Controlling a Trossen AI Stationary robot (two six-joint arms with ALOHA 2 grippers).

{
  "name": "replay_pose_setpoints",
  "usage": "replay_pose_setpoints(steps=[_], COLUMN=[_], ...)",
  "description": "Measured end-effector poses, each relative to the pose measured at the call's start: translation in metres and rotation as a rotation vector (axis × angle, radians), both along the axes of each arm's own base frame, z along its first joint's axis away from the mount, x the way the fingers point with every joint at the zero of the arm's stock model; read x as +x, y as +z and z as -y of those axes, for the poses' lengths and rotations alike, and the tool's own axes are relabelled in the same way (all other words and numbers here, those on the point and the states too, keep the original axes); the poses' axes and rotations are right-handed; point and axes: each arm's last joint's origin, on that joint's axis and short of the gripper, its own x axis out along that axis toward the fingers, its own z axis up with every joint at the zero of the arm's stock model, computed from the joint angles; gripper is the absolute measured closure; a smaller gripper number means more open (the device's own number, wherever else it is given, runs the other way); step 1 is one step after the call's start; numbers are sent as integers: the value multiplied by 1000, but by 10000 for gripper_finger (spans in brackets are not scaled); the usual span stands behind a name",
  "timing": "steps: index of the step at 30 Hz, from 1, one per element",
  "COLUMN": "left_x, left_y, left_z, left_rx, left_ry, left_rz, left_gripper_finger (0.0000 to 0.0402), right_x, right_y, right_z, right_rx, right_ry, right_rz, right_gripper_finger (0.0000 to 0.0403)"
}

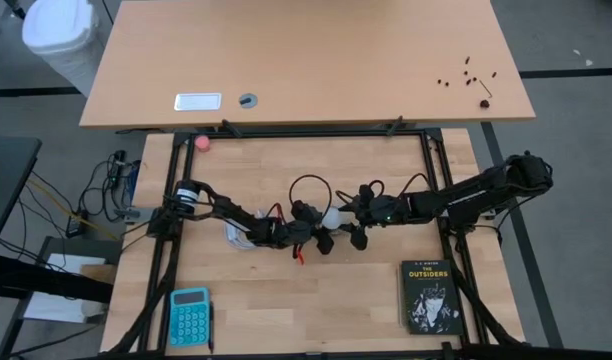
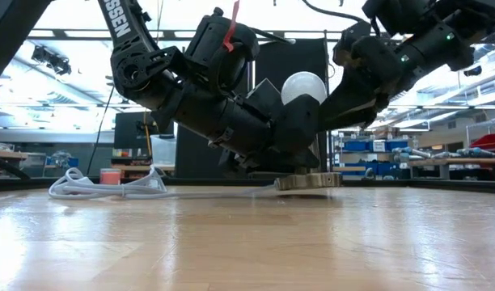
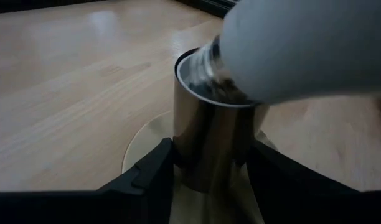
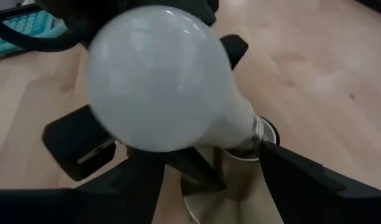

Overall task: Screw lightbulb
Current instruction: Insert the white lightbulb into the silver lamp

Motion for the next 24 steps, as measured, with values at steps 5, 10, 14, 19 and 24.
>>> replay_pose_setpoints(steps=[5, 10, 14, 19, 24], left_x=[0, 0, 0, 0, 0], left_y=[0, 0, 0, 0, 0], left_z=[0, 1, 1, 1, 1], left_rx=[0, -11, -8, -8, -7], left_ry=[-1, -31, -34, -35, -37], left_rz=[0, -3, -6, -7, -8], left_gripper_finger=[213, 213, 213, 213, 213], right_x=[-2, -3, -3, -8, -13], right_y=[5, 3, 3, 1, 1], right_z=[3, 6, 6, 5, -3], right_rx=[-35, -42, -45, -63, -135], right_ry=[8, -1, 9, 37, 113], right_rz=[12, -14, -20, -75, -121], right_gripper_finger=[131, 130, 131, 130, 115])
